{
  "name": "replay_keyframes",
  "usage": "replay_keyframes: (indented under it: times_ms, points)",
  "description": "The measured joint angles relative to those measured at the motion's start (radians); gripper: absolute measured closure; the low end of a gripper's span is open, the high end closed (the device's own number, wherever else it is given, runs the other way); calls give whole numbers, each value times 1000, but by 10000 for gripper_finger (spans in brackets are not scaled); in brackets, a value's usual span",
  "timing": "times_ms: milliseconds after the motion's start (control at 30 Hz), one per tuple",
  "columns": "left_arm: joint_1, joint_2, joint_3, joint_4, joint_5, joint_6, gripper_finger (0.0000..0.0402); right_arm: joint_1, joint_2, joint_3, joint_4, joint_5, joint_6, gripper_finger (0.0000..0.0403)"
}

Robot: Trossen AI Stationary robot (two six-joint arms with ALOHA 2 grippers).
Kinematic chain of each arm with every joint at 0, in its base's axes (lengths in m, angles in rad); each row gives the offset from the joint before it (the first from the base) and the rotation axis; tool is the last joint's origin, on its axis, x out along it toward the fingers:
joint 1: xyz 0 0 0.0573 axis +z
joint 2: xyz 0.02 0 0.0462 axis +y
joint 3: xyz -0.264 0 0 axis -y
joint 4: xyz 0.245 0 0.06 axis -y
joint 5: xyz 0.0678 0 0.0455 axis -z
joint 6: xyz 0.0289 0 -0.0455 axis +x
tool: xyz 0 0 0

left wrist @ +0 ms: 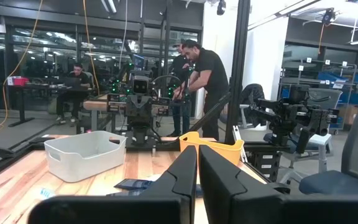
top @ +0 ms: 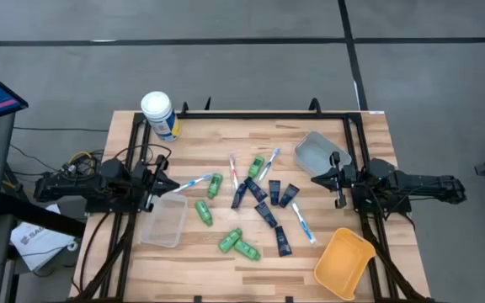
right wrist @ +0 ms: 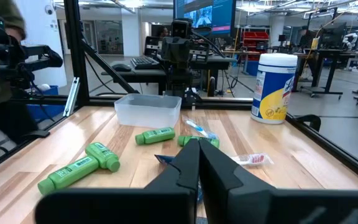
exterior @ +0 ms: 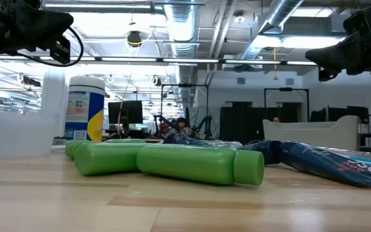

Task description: Pick & Place Travel size toiletries

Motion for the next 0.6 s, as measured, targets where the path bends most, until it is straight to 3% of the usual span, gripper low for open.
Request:
replay_keyframes:
  times_ms: [333, 367, 500, 600]
  points:
    - [0, 0, 0, 1, 0, 2, 390, 0, 0, 0, 0, 0, 0, 403]
    - [0, 0, 0, 4, -4, 33, 390, 0, 0, 0, 0, 0, 0, 403]
    - [0, 0, 0, 63, -44, 404, 390, 0, 0, 0, 0, 0, 0, 403]
    - [0, 0, 0, 81, -47, 532, 390, 0, 0, 0, 0, 0, 0, 403]
